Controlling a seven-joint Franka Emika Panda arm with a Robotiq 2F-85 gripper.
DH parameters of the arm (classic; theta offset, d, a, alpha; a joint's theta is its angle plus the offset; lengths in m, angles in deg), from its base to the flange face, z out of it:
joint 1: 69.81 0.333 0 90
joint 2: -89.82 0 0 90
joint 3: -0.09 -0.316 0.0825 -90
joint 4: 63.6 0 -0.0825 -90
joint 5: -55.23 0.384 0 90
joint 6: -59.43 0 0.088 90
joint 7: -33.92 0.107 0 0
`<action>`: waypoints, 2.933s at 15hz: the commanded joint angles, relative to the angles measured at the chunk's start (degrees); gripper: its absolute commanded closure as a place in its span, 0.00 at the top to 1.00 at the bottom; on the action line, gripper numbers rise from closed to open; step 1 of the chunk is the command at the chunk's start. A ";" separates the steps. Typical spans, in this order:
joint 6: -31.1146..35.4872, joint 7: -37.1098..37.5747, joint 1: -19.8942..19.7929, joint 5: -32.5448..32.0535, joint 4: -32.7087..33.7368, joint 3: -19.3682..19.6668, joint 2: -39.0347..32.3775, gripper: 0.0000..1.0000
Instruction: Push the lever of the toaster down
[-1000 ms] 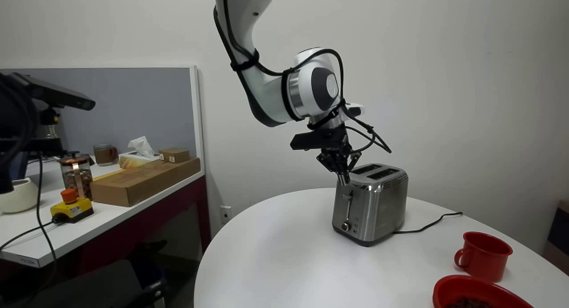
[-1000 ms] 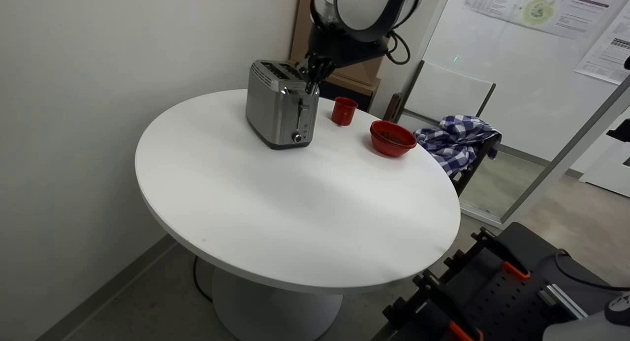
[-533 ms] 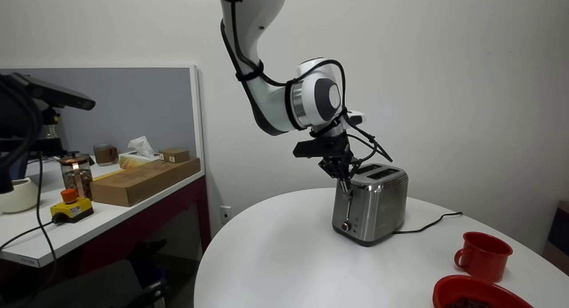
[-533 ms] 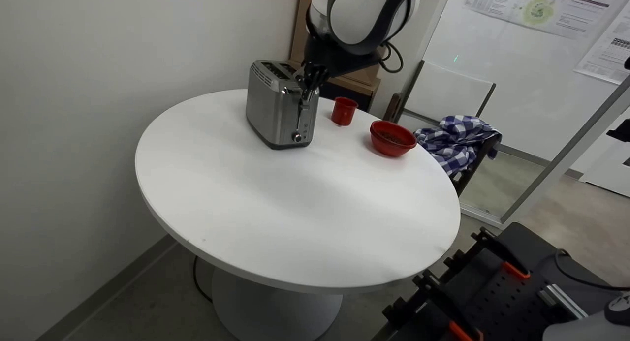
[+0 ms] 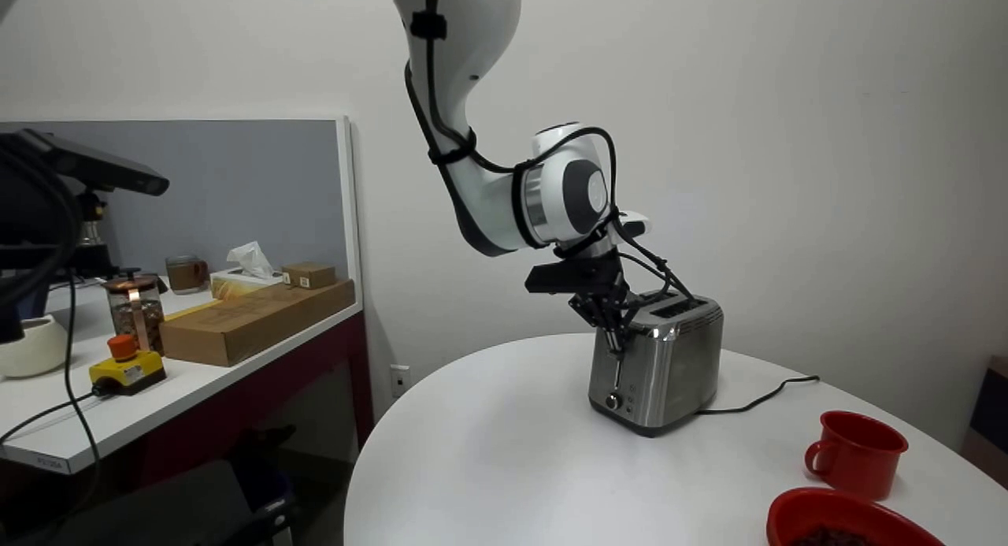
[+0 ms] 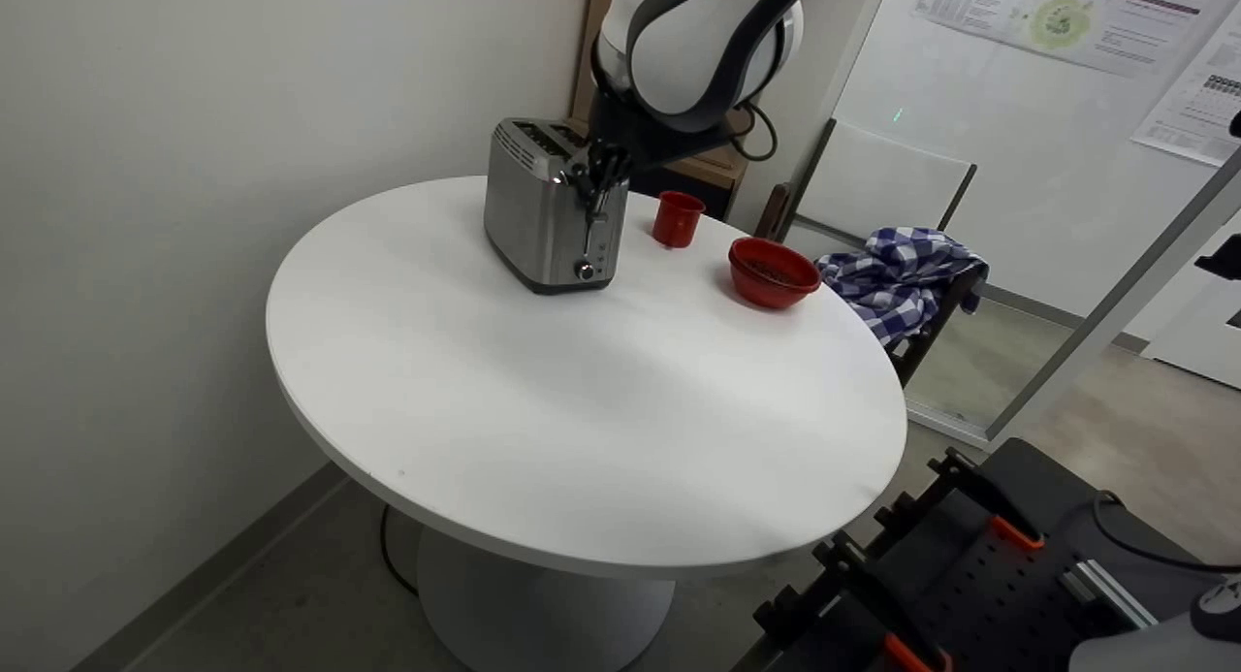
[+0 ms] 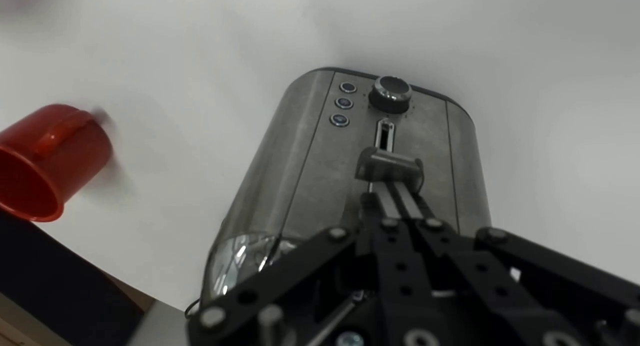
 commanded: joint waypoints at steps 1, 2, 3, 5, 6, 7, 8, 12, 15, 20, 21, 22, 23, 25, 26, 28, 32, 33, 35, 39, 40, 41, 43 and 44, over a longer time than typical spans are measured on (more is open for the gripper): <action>1.72 -1.89 1.15 2.00 2.92 1.34 -3.46 0.00; 1.76 -1.89 1.23 2.06 2.74 1.43 -3.63 0.00; 1.83 -1.86 1.31 2.13 2.52 1.50 -3.91 0.00; 1.91 -1.83 1.40 2.28 1.93 1.56 -4.58 0.00; 1.97 -1.82 1.46 2.41 1.88 1.61 -5.10 0.00; 1.99 -1.93 1.46 2.58 1.81 1.55 -5.69 0.00; 2.01 -2.03 1.50 2.71 1.88 1.51 -6.37 0.00; 1.76 -2.06 1.65 4.01 2.14 0.94 -8.90 0.00; 0.78 -3.25 0.84 6.25 2.52 -0.08 -9.42 0.00; 0.42 -3.04 0.45 10.19 3.43 -0.17 -8.69 0.00; -0.44 -3.01 -0.01 11.76 3.31 -0.91 -7.90 0.00; -1.84 -3.03 -1.04 14.27 3.01 -2.45 -6.60 0.00; -3.36 -3.37 -2.45 17.28 2.72 -4.48 -5.33 0.26; -7.17 -5.26 -6.01 23.75 2.08 -9.54 -2.62 0.33; -8.54 -5.89 -7.42 26.83 1.71 -11.64 -1.57 0.40; -12.81 -8.76 -10.73 33.60 -0.22 -16.32 2.04 0.55; -22.13 -13.96 -12.16 40.29 -5.44 -18.12 11.38 0.84; -25.33 -14.04 -10.94 37.98 -7.33 -16.35 14.66 0.91; -32.42 -13.81 -9.26 32.63 -9.67 -13.50 20.52 1.00; -48.49 -14.17 -7.59 21.08 -10.96 -10.92 32.25 1.00; -50.88 -13.65 -7.16 17.80 -10.74 -10.82 34.68 1.00; -47.21 -13.12 -7.53 21.96 -8.35 -10.68 28.74 1.00; -50.48 -13.03 -7.13 19.35 -9.13 -10.61 33.36 1.00; -50.73 -13.02 -6.99 19.13 -9.62 -10.66 34.45 1.00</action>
